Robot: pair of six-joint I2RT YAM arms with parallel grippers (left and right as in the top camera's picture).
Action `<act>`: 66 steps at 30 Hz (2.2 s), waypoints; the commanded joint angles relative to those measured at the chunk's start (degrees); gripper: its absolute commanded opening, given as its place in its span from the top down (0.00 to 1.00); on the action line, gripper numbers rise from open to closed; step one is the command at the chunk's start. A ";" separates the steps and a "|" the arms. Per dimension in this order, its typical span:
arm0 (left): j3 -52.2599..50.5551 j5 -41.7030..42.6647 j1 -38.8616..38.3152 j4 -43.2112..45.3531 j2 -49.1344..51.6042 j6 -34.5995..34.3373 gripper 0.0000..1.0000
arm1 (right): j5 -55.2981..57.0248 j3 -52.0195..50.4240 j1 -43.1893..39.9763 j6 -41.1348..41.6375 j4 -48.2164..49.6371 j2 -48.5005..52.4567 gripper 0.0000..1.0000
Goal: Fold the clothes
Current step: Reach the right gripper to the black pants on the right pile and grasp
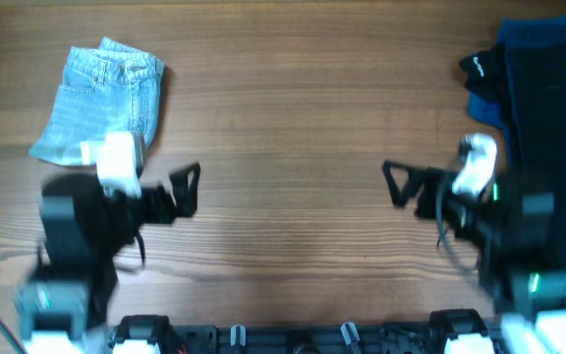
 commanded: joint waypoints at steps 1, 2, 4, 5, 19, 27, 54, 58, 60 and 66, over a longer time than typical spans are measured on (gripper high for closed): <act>19.85 -0.90 -0.24 -12.02 17.18 -0.28 0.00 | 6.03 18.58 -0.24 -9.09 -11.56 19.28 0.00; 26.36 -0.92 -0.24 -17.46 22.99 -0.26 0.00 | 6.91 25.31 -0.26 -11.91 -16.68 25.64 0.00; 32.74 -0.92 -0.24 -22.77 28.87 -0.26 0.00 | 8.35 32.81 -0.31 -14.75 -20.94 32.50 0.00; 35.10 -0.90 -0.24 -24.41 31.93 -0.26 0.00 | 8.94 36.85 -0.48 -16.63 -22.38 36.15 0.00; 36.39 0.37 -0.24 -25.49 37.40 -0.11 0.00 | 14.43 49.48 -27.19 -10.67 -4.57 61.88 0.04; 36.39 0.39 -0.24 -25.73 37.42 -0.33 0.00 | 14.40 49.46 -31.47 -10.29 5.14 75.21 0.07; 36.41 1.22 -0.20 -26.49 36.74 -0.46 0.00 | 2.64 49.05 -19.82 -9.44 -1.38 54.99 0.96; 36.41 1.14 -0.20 -26.47 35.74 -0.04 0.00 | 2.67 46.60 -5.22 -9.42 -5.53 56.78 0.96; 36.41 1.14 -0.20 -26.47 35.30 -0.04 0.00 | 2.71 44.54 4.20 -9.40 -4.70 59.76 0.96; 36.41 0.94 -0.20 -26.47 35.15 -0.04 0.00 | 1.77 43.54 24.33 -13.44 -2.36 68.32 0.95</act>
